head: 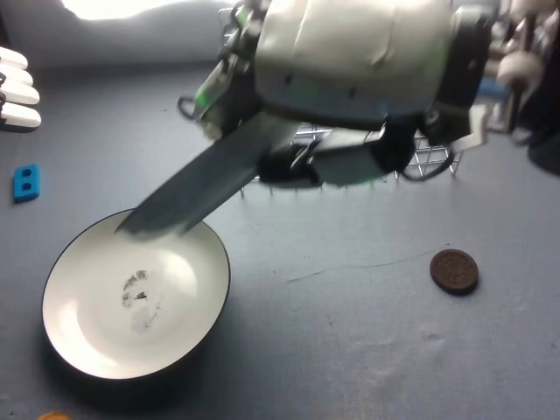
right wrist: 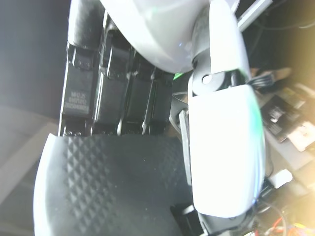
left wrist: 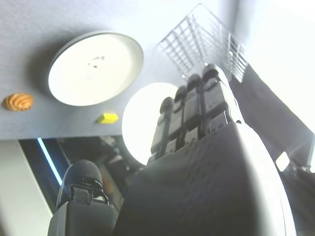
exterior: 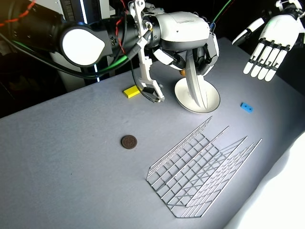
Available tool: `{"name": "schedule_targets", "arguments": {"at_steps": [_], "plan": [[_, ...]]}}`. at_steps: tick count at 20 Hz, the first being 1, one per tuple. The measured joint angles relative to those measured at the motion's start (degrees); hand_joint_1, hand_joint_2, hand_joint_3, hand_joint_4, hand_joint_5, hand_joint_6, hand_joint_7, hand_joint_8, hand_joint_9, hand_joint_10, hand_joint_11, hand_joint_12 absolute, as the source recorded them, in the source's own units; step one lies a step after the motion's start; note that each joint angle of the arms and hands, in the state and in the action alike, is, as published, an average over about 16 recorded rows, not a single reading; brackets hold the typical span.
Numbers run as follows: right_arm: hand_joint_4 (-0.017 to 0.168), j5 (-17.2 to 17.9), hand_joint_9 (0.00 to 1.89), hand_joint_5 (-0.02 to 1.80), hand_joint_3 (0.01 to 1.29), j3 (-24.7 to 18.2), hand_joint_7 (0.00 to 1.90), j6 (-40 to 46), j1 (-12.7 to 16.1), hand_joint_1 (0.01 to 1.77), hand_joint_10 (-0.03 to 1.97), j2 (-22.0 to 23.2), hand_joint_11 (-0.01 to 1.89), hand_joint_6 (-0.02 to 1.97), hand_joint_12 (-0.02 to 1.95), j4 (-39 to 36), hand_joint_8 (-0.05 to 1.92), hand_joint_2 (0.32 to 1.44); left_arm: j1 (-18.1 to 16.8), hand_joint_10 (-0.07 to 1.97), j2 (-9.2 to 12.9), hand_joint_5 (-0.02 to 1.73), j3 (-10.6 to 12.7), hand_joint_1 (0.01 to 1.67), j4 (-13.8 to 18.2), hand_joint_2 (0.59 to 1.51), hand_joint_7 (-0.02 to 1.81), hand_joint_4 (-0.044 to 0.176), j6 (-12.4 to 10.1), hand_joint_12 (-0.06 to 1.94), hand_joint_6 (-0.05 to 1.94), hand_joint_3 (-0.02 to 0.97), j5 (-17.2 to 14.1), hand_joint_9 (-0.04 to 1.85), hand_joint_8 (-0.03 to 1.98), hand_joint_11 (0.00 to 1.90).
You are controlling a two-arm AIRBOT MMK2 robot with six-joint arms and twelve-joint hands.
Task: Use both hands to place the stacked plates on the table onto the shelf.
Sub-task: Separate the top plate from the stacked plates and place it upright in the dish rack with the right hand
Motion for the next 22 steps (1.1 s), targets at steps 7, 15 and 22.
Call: {"name": "schedule_targets", "arguments": {"at_steps": [7, 15, 22], "plan": [[-0.004, -3.71, 1.43, 0.99, 0.01, -0.15, 1.18, 7.78, 4.58, 1.19, 0.00, 3.85, 0.98, 0.83, 1.12, -0.39, 0.72, 0.96, -0.13, 0.00, 0.01, 0.02, -0.17, 0.01, 0.00, 1.120, 0.02, 0.006, 0.00, 0.00, 0.01, 0.012, -0.04, 0.02, -0.02, 0.01], [-0.007, -5.43, 1.44, 1.00, 0.01, 2.89, 1.19, 23.29, 8.12, 1.19, 0.00, 5.81, 0.97, 0.83, 1.12, -6.90, 0.71, 0.96, -0.33, 0.00, 0.12, 0.02, -1.29, 0.01, 0.85, 1.120, 0.02, 0.007, 0.41, 0.00, 0.01, 0.012, -0.13, 0.02, -0.02, 0.02], [-0.008, -7.50, 1.45, 1.01, 0.01, 7.07, 1.20, 38.45, 10.35, 1.20, 0.00, 6.03, 0.98, 0.83, 1.09, -13.03, 0.69, 0.96, -0.22, 0.00, 0.00, 0.03, -3.24, 0.01, 2.30, 1.121, 0.02, 0.007, 1.31, 0.00, 0.01, 0.012, -0.07, 0.02, -0.02, 0.02]]}}
